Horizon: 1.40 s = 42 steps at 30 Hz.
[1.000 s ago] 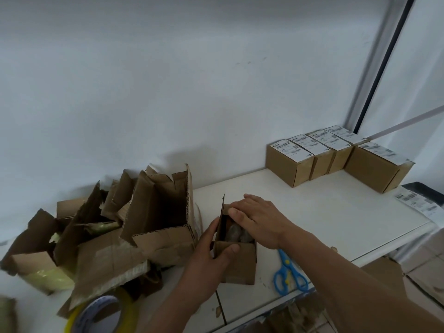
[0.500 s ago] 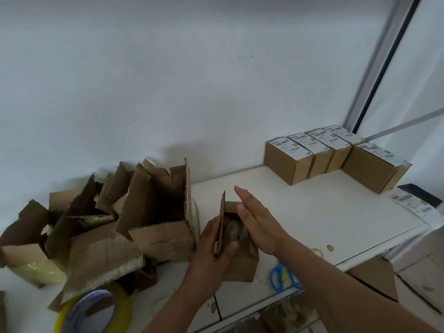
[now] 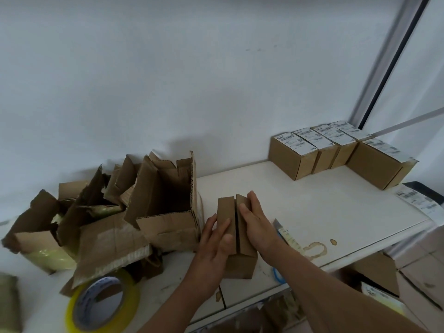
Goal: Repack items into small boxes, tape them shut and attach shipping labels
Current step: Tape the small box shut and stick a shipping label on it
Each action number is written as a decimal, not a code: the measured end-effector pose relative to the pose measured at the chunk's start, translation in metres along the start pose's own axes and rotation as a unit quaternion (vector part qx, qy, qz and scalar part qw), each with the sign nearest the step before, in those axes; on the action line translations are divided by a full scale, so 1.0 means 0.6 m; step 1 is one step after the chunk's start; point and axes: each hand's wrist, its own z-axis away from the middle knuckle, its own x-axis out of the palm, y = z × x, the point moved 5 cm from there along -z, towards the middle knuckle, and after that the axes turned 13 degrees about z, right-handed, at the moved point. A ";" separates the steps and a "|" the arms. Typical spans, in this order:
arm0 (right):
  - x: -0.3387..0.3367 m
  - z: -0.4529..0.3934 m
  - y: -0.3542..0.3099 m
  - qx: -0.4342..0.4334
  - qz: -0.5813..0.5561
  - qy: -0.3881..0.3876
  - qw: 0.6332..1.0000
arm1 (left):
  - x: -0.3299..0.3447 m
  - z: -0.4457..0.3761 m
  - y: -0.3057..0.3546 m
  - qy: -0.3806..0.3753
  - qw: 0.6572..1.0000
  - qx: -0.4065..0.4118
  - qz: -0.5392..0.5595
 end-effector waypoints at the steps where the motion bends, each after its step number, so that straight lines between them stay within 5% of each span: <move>1: 0.003 0.002 0.000 0.003 0.006 -0.005 1.000 | 0.002 0.004 -0.001 0.021 0.999 -0.019 0.040; 5: 0.008 0.012 -0.001 0.020 0.025 -0.010 0.999 | 0.002 0.014 0.000 0.070 0.983 -0.078 0.150; 14: 0.018 0.041 0.001 0.120 -0.033 0.010 0.992 | -0.002 0.000 -0.007 0.134 0.967 -0.140 0.166; 19: 0.021 0.046 -0.005 0.097 -0.039 0.001 0.995 | 0.017 -0.001 -0.017 0.110 0.941 -0.229 0.222; 42: 0.019 0.037 -0.013 0.067 0.025 0.014 0.997 | 0.021 0.005 -0.006 0.167 0.937 -0.215 0.217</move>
